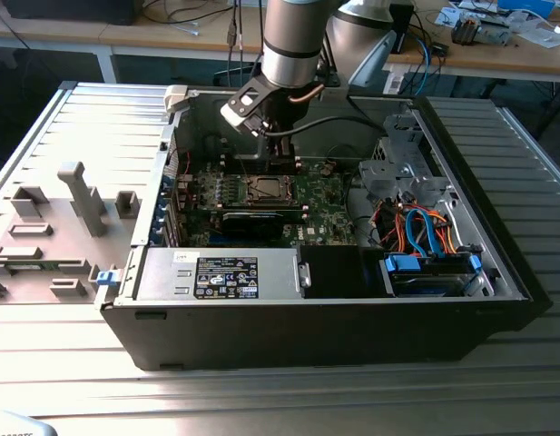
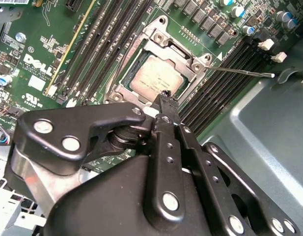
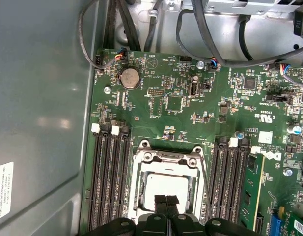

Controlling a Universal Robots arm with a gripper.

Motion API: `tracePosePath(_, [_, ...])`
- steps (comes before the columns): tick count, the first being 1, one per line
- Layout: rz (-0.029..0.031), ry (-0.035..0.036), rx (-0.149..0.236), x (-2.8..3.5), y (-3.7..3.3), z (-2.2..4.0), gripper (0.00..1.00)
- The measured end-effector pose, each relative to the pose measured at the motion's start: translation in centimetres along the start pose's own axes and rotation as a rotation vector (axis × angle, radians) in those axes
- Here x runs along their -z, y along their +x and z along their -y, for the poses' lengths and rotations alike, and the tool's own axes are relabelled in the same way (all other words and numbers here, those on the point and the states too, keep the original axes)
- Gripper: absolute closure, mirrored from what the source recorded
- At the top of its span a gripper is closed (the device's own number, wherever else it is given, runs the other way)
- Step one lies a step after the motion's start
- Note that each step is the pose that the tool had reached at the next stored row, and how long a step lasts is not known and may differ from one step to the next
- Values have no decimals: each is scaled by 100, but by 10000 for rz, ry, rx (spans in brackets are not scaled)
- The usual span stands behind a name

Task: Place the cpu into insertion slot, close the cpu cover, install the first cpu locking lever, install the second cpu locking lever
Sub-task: 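Install the first cpu locking lever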

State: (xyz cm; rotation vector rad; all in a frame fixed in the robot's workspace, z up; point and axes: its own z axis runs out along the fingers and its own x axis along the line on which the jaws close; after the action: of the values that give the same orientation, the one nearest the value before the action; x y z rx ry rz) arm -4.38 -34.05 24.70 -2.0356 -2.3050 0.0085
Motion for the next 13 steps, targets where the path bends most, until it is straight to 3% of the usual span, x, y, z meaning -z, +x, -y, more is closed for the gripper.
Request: tracePosePath(13, [57,56,1217,0,0,0,89])
